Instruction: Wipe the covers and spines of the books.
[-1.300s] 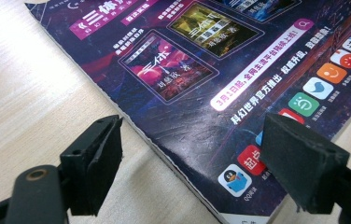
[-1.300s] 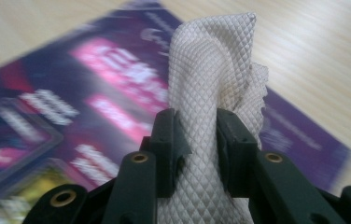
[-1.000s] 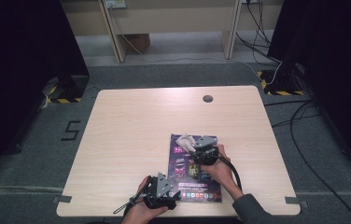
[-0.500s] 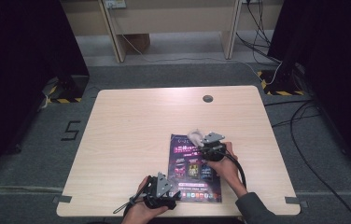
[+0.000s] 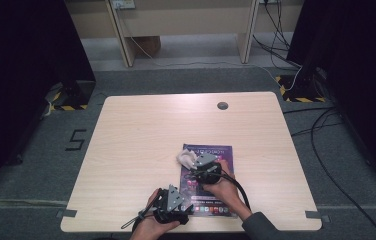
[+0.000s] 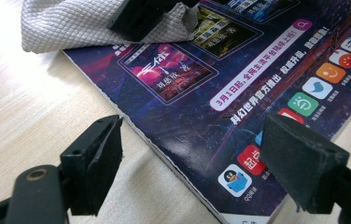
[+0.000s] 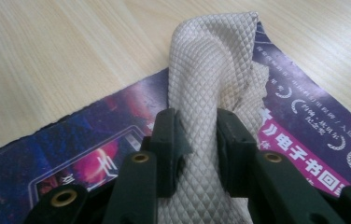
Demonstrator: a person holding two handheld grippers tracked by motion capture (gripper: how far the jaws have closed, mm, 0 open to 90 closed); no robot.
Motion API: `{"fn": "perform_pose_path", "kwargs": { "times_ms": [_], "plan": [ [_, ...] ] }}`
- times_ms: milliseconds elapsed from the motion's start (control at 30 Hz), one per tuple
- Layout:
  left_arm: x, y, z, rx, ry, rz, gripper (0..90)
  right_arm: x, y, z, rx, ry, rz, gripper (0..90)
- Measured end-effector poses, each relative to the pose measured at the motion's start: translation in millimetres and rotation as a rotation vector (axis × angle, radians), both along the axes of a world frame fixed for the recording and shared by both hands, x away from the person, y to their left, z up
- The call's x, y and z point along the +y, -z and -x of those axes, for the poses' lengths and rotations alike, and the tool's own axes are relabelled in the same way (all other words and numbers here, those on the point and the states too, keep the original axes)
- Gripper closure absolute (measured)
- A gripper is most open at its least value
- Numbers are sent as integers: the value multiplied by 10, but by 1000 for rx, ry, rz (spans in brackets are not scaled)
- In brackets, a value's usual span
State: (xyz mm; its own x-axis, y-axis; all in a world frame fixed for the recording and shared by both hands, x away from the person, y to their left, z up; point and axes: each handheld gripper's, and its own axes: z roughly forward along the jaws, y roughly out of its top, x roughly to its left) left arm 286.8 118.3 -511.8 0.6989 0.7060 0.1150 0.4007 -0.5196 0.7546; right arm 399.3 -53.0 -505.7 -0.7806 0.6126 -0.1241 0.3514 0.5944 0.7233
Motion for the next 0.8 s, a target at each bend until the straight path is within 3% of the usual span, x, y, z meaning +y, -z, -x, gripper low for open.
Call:
{"fn": "perform_pose_path", "kwargs": {
  "times_ms": [133,400,500,800],
  "plan": [
    [2,0,0,0,2,-1,205,-35,-14,-35,15,5,2,717],
    [-4,1,4,-4,0,1,205,-250,-16,-153,16,79,-6,720],
    [-3,1,3,-3,0,0,205,-235,-15,-133,17,84,-4,719],
    [-5,5,21,-14,0,0,215,-34,-13,55,28,-14,-7,714]
  ]
}}
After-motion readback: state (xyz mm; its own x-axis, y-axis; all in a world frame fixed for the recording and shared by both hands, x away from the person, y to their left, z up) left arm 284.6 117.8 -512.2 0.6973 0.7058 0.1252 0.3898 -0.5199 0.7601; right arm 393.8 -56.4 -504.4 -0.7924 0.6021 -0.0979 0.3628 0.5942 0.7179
